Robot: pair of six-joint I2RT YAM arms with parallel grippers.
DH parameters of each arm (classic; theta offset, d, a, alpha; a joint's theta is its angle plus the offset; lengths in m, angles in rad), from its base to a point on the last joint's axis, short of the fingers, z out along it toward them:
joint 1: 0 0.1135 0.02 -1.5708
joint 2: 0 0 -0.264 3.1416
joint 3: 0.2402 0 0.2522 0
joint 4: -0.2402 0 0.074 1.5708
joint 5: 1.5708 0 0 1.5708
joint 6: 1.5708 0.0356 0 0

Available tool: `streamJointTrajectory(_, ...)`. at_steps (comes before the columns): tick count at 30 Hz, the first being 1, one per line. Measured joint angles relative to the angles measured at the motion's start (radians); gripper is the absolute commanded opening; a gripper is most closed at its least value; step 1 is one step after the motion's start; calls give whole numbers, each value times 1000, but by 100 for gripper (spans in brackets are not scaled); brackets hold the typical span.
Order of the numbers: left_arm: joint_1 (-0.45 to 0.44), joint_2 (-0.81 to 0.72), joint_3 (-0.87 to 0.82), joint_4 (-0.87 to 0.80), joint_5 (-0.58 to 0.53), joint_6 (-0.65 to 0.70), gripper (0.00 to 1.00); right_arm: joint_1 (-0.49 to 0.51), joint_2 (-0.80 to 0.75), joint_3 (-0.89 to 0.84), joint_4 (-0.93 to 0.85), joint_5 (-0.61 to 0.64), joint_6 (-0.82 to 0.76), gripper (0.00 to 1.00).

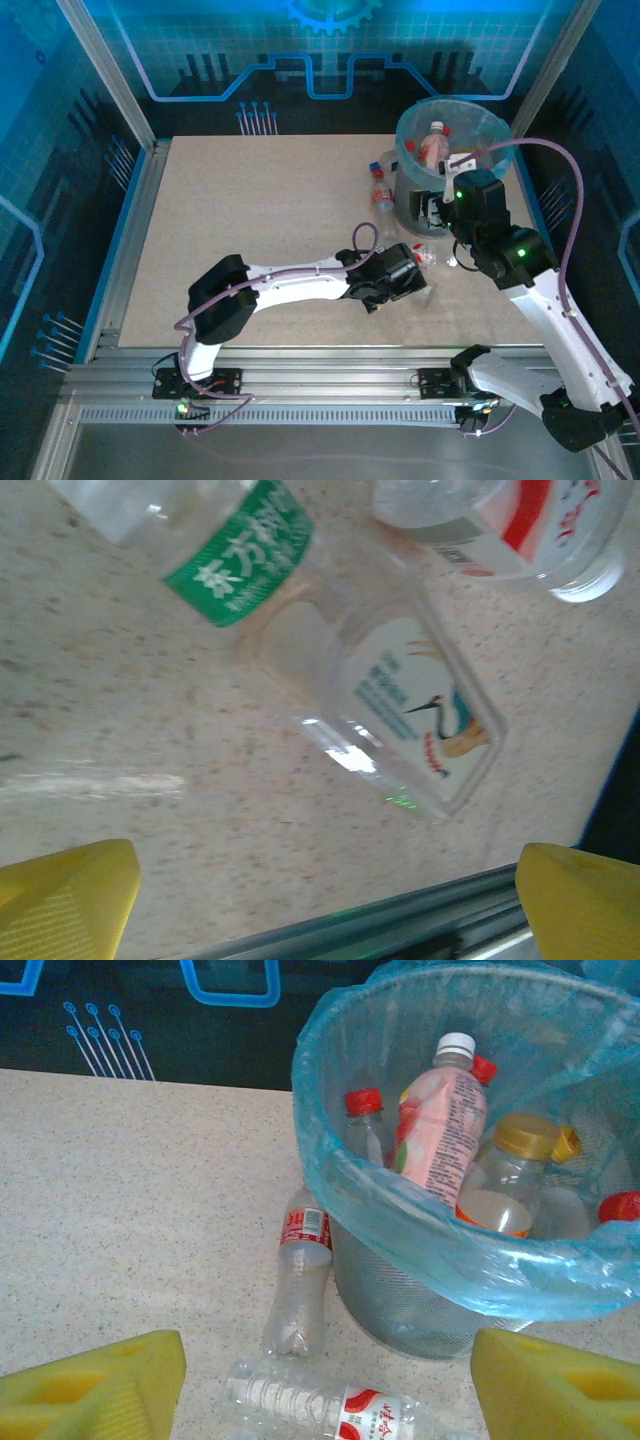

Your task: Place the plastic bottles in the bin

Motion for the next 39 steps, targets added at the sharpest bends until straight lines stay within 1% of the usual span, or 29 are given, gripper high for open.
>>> streamJointTrajectory(8, -28, 100, 99, -35, -18, -215, 97, -10, -70, -40, 12, -52, 12, 76)
streamJointTrajectory(12, -35, 154, 151, -77, -26, -294, 97, -11, -86, -77, 40, -75, 18, 77)
streamJointTrajectory(15, -36, 204, 227, -129, -37, -339, 97, -18, -83, -106, 49, -108, 26, 77)
streamJointTrajectory(20, -35, 263, 340, -189, -57, -372, 95, -22, -63, -126, 68, -166, 38, 77)
streamJointTrajectory(27, -31, 301, 373, -197, -64, -380, 92, -22, -75, -146, 72, -180, 46, 77)
streamJointTrajectory(34, -5, 320, 370, -124, -56, -352, 79, -22, -92, -165, 78, -184, 53, 77)
streamJointTrajectory(39, -1, 312, 283, -100, -61, -337, 71, -22, -91, -167, 79, -184, 52, 77)
